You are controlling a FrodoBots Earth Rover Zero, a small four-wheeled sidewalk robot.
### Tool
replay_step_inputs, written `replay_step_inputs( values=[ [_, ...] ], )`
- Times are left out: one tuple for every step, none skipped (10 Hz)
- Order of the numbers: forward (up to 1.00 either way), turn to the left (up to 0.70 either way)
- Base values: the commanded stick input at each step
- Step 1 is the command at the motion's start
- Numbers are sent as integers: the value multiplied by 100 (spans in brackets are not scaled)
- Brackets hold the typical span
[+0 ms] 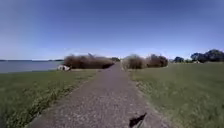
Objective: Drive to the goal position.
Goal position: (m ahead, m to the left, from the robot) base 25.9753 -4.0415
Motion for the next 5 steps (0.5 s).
replay_step_inputs(
  values=[
    [70, 0],
    [70, 0],
    [70, 0],
    [70, 0],
    [70, 0]
  ],
)
